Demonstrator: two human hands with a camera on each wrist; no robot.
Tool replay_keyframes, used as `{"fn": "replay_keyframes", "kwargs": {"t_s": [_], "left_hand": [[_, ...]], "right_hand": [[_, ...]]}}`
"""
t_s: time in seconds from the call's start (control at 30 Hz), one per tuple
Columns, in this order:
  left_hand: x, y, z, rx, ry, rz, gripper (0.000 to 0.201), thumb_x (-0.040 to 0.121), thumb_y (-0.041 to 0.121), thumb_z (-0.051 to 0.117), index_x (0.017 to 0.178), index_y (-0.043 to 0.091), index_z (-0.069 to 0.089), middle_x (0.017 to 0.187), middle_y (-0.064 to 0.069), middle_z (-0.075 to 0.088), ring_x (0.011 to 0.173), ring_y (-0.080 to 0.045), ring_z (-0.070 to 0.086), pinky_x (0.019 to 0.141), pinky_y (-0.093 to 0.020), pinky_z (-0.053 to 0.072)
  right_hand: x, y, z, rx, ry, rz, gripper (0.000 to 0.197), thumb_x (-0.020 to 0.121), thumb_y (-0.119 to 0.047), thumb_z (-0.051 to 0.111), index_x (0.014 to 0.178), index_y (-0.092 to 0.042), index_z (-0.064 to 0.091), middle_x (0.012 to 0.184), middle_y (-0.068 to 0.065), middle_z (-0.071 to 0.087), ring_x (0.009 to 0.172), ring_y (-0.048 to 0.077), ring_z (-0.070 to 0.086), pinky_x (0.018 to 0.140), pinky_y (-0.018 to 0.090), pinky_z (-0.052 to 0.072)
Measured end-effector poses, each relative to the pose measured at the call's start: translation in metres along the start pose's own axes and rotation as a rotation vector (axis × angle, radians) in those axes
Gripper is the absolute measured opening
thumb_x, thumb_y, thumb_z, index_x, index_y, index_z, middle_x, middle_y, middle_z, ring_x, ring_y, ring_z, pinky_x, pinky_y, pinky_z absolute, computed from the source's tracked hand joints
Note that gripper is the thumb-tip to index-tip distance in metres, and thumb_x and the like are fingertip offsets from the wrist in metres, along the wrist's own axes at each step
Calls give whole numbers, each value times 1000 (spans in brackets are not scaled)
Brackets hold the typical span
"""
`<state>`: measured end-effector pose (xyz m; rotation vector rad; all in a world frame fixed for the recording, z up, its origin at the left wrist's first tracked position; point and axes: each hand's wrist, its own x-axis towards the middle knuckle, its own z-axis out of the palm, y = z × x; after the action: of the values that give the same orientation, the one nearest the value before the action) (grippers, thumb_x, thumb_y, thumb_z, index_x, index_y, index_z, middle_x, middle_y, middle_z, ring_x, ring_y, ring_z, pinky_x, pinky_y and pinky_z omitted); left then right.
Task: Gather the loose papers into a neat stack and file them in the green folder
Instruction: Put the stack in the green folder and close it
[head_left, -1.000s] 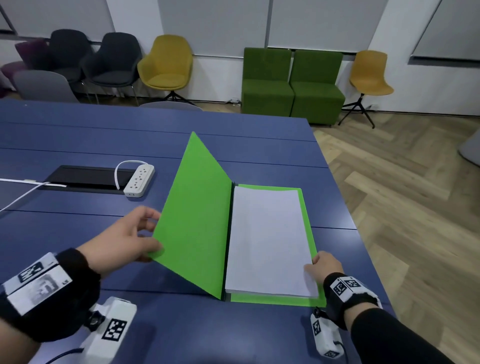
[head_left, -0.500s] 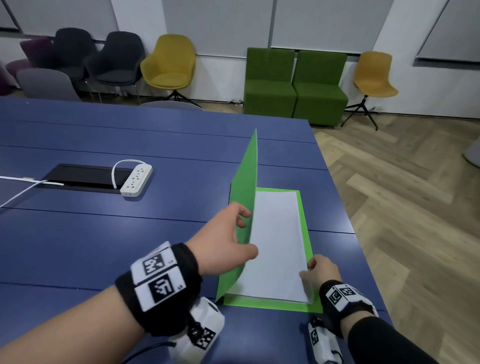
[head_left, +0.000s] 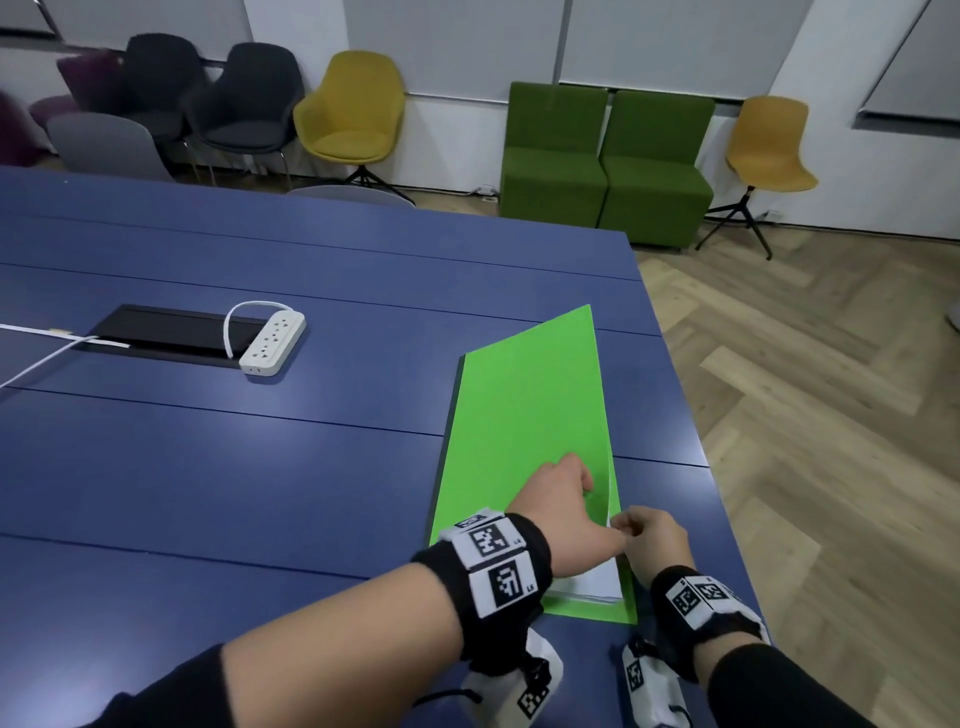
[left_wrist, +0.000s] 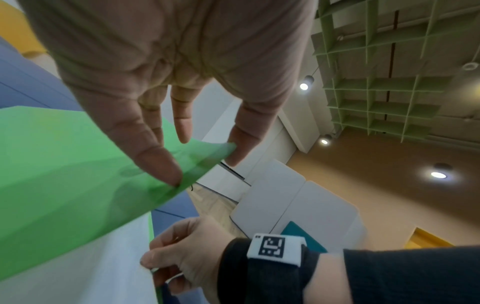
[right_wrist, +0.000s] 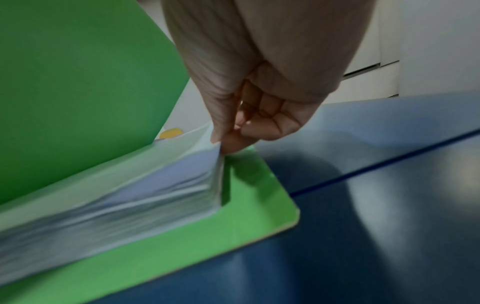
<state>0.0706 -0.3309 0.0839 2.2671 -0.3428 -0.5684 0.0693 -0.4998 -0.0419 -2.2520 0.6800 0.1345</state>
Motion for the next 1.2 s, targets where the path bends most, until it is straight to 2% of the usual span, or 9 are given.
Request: {"fn": "replay_keyframes", "kwargs": {"t_s": [0.17,0.23,0.33,0.47,0.63,0.83,0.97,1.07,1.2], "left_hand": [[10,-2,20,-11,40,-33,40,69,29,71,102,17,51,95,-1,53,77,-21,48,52,-23,34],[14,-2,30,24,33,-17,38,68,31,73,96,19,50,99,-2,53,83,-21,50,60,-27,39],[19,-3,41,47,5,0,42,68,40,76,92,23,47,101,0,46,88,-19,48,74,-28,40],[25,-19,37,47,7,-23,39,71,44,74,91,24,48,106,1,48,95,-16,47,83,-28,40],[30,-63,19,289,-59,-106,50,69,41,75,112,23,55,127,-1,49,120,-22,44,98,-38,44],[21,-107,16,636,-246,-176,93,65,28,79,142,31,27,156,0,17,146,-33,12,109,-65,25],[14,-131,16,605,-237,-204,88,75,15,70,146,34,21,161,1,6,148,-32,3,110,-60,31],[9,-142,18,595,-227,-173,84,82,20,68,149,30,20,162,-2,2,149,-30,-1,114,-52,29],[7,-150,19,613,-234,-125,80,87,24,64,151,26,16,163,-5,-2,149,-30,-4,118,-48,22]], "right_hand": [[-6,-7,-12,2,-29,-52,18,81,3,59,70,-10,62,69,7,60,59,14,52,53,14,41],[-4,-6,-14,0,-33,-53,33,80,5,56,56,-17,54,55,0,52,50,10,43,41,6,36],[3,1,-15,6,-65,-17,39,78,2,57,50,-24,52,49,-8,50,55,16,42,48,17,37],[9,10,-16,301,-220,73,22,84,8,55,71,-5,67,53,12,58,43,18,48,45,22,40],[12,16,-16,470,-284,174,21,93,2,47,87,-4,66,52,3,63,38,9,52,40,19,44],[5,12,-16,105,-252,-1,33,78,-4,68,109,-15,65,97,2,72,85,18,66,72,34,57],[-25,3,-8,-408,-342,-167,89,70,-36,77,146,-18,35,150,8,37,136,22,39,112,29,32],[-46,7,6,-534,-384,-168,92,71,-40,76,148,-23,29,159,12,11,143,26,26,116,32,27],[-52,4,14,-664,-320,-202,70,80,-26,70,141,-18,37,156,12,13,136,31,32,110,35,36]]}}
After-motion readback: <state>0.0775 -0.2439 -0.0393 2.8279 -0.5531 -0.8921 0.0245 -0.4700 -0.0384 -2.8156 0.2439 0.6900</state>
